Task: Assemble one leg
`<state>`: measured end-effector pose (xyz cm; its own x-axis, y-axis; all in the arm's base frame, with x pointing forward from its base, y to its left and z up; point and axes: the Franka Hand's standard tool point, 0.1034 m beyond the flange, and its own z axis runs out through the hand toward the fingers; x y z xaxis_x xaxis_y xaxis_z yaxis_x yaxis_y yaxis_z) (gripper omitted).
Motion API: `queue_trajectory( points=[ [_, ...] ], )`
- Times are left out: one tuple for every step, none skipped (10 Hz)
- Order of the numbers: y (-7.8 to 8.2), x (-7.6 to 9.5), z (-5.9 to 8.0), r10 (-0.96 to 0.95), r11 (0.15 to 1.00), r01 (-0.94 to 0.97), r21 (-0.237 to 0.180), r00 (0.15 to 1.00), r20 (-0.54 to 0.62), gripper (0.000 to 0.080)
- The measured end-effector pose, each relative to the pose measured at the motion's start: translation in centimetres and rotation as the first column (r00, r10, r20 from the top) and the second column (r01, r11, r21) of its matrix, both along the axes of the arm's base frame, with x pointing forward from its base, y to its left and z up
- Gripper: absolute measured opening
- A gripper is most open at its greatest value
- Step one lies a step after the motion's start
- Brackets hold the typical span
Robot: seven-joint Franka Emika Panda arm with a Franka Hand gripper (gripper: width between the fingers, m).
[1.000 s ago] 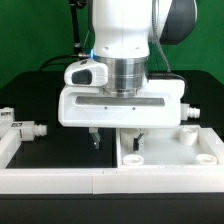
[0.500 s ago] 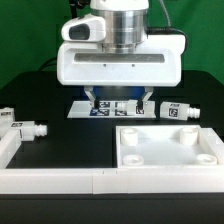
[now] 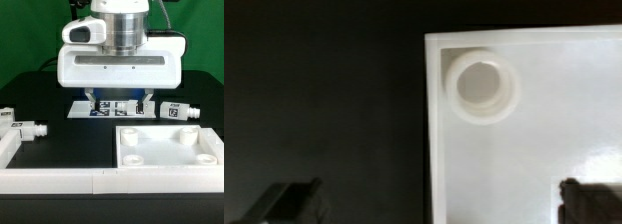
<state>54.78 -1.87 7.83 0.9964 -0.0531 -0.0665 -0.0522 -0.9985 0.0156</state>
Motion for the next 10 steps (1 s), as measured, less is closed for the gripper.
queue_trajectory(
  points=[
    [0.0,0.0,0.0,0.000,1.000,0.000,0.000,1.000,0.000,0.0648],
    [0.0,0.0,0.0,0.000,1.000,0.000,0.000,1.000,0.000,0.0648],
    [0.0,0.0,0.0,0.000,1.000,0.000,0.000,1.000,0.000,0.0648],
    [-0.1,0.0,0.0,0.003,1.000,-0.003,0.001,1.000,-0.002,0.0648],
    [-1.1,-0.2,0.3,-0.004,1.000,0.004,0.002,1.000,-0.007,0.0648],
    [-1.5,-0.6,0.6,-0.047,0.999,0.047,0.005,0.998,-0.030,0.0648],
    [-0.7,-1.0,0.8,-0.087,0.996,0.088,0.003,0.995,-0.041,0.0648],
    [0.5,-1.4,0.9,-0.088,0.996,0.088,0.003,0.994,-0.058,0.0648],
    [1.4,-1.5,1.0,-0.135,0.991,0.135,0.005,0.989,-0.059,0.0648],
    [2.3,-1.6,1.2,-0.144,0.990,0.144,0.003,0.988,-0.057,0.0648]
  ],
)
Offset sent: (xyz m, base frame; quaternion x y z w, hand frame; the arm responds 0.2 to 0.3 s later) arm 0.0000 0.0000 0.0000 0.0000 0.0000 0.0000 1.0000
